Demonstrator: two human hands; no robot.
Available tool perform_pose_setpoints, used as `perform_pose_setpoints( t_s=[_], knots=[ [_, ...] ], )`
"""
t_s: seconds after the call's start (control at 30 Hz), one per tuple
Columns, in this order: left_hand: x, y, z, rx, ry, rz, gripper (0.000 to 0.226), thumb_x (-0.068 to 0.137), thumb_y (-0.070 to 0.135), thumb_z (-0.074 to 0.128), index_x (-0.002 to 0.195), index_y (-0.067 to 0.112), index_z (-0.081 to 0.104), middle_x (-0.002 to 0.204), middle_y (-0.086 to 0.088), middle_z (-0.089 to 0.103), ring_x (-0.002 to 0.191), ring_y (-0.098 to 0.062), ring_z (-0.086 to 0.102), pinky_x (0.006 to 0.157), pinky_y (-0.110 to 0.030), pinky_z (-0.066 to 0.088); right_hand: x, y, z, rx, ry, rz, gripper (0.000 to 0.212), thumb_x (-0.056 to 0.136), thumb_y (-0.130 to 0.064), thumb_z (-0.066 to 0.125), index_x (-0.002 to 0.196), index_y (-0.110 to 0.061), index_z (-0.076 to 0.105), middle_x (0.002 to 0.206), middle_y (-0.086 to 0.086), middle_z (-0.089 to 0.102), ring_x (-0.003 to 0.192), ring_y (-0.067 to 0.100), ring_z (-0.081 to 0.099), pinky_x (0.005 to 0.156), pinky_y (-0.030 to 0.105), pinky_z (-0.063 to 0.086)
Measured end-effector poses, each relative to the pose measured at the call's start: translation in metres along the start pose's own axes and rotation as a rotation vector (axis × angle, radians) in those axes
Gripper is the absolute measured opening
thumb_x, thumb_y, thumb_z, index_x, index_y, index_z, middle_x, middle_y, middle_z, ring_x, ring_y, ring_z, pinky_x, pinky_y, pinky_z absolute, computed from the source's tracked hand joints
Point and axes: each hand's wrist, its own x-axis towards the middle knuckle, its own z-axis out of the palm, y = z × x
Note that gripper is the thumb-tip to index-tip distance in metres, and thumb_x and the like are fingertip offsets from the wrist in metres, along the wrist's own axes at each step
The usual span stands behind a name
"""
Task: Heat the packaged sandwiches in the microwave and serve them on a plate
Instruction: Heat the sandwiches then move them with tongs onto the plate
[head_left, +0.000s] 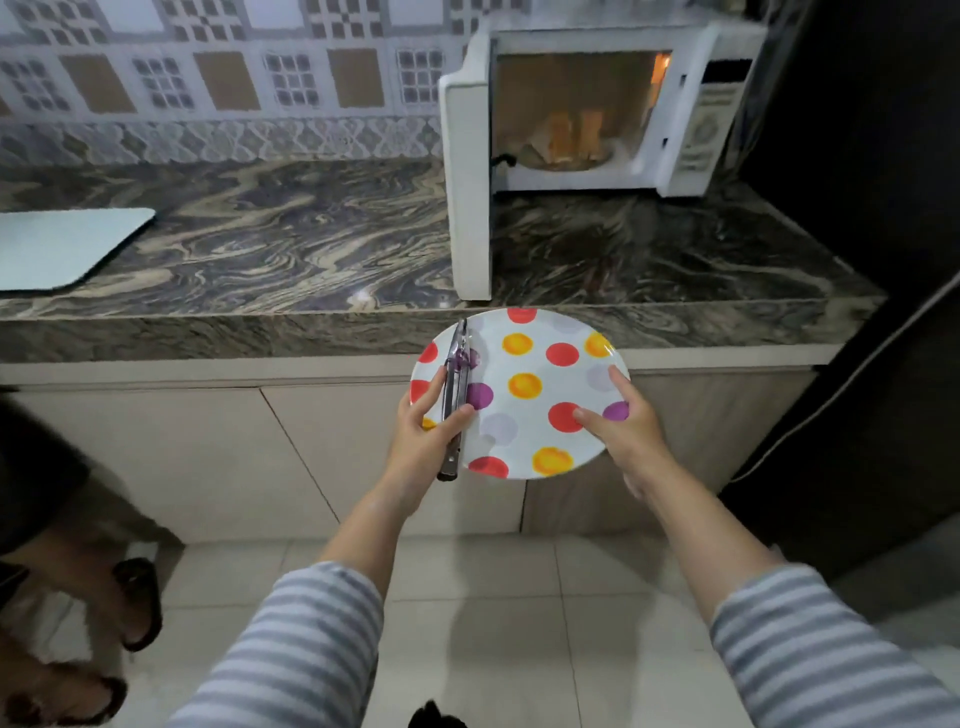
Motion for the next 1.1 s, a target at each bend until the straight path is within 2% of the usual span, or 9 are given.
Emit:
perform_pose_setpoints(
  t_s=[0.1,0.27,0.4,0.63,0.73,0.83,0.93,1.0,1.1],
  knots=[
    [0.009,0.003,0.035,0.003,-0.073,0.001,0.053,0.086,0.027,0.071,0.133,0.042,0.053,0.141,0.008,0.037,0.102,-0.021,0.063,0.066,-0.016,0.052,0.003,-0.001,-0.034,0.0,0.082,0.003,0.078,0.082,0.001,0.07,0.148,-0.014,0.032,0.131,0.0,0.051,0.114,0.013,0.05,0.091,0.024,0.043],
    [0.039,0.013,0.09,-0.02,-0.172,0.041,0.054,0.085,0.023,0.072,0.134,0.037,0.055,0.141,0.002,0.038,0.104,-0.023,0.065,0.063,-0.019,0.054,0.026,-0.008,-0.081,-0.011,0.192,0.018,0.079,0.08,-0.002,0.073,0.148,-0.017,0.034,0.136,0.004,0.051,0.119,0.019,0.052,0.1,0.036,0.045],
    [0.08,0.021,0.127,0.02,-0.193,0.056,0.055,0.081,0.034,0.075,0.132,0.042,0.055,0.142,0.007,0.033,0.123,-0.026,0.052,0.082,-0.033,0.058,0.064,-0.023,-0.106,-0.048,0.245,-0.01,0.08,0.08,-0.005,0.074,0.147,-0.018,0.034,0.142,0.006,0.047,0.123,0.022,0.05,0.103,0.041,0.045],
    [0.178,0.038,0.179,0.013,-0.176,0.067,0.047,0.076,0.039,0.075,0.113,0.063,0.056,0.136,0.001,0.055,0.117,-0.02,0.059,0.094,-0.042,0.053,0.17,-0.059,-0.128,-0.168,0.236,-0.063,0.078,0.082,-0.011,0.073,0.149,-0.018,0.033,0.143,0.004,0.046,0.115,0.016,0.049,0.09,0.025,0.043],
    [0.221,0.045,0.195,0.055,-0.11,0.147,0.046,0.086,0.022,0.07,0.123,0.047,0.056,0.132,0.0,0.056,0.119,-0.022,0.057,0.1,-0.043,0.048,0.223,-0.069,-0.131,-0.341,0.165,-0.079,0.073,0.089,-0.022,0.067,0.15,-0.024,0.029,0.15,0.002,0.038,0.131,0.023,0.042,0.097,0.028,0.039],
    [0.256,0.05,0.202,0.136,-0.056,0.188,0.046,0.085,0.03,0.07,0.126,0.046,0.055,0.129,0.006,0.053,0.122,-0.017,0.053,0.104,-0.041,0.045,0.272,-0.073,-0.13,-0.481,0.11,-0.082,0.075,0.091,-0.037,0.061,0.152,-0.03,0.018,0.157,0.003,0.024,0.142,0.027,0.027,0.114,0.045,0.028],
    [0.283,0.052,0.204,0.348,0.0,0.118,0.054,0.079,0.055,0.066,0.131,0.054,0.048,0.144,0.009,0.043,0.143,-0.021,0.027,0.116,-0.059,0.014,0.303,-0.077,-0.126,-0.757,0.12,-0.007,0.074,0.094,-0.05,0.049,0.153,-0.034,0.008,0.161,0.006,0.004,0.148,0.028,-0.006,0.118,0.052,0.0],
    [0.296,0.055,0.209,0.509,0.01,0.096,0.053,0.084,0.057,0.059,0.134,0.054,0.043,0.153,0.012,0.032,0.149,-0.02,0.004,0.108,-0.064,-0.016,0.323,-0.08,-0.125,-0.884,0.078,0.0,0.073,0.095,-0.054,0.044,0.153,-0.034,0.005,0.162,0.004,0.002,0.147,0.027,-0.014,0.116,0.053,-0.008],
    [0.312,0.058,0.213,0.571,0.05,0.056,0.053,0.085,0.058,0.058,0.136,0.053,0.041,0.156,0.01,0.028,0.149,-0.02,-0.002,0.102,-0.066,-0.023,0.348,-0.084,-0.12,-0.927,-0.006,0.037,0.072,0.095,-0.056,0.041,0.152,-0.036,0.003,0.161,0.004,-0.006,0.145,0.032,-0.017,0.116,0.054,-0.01]
  ],
)
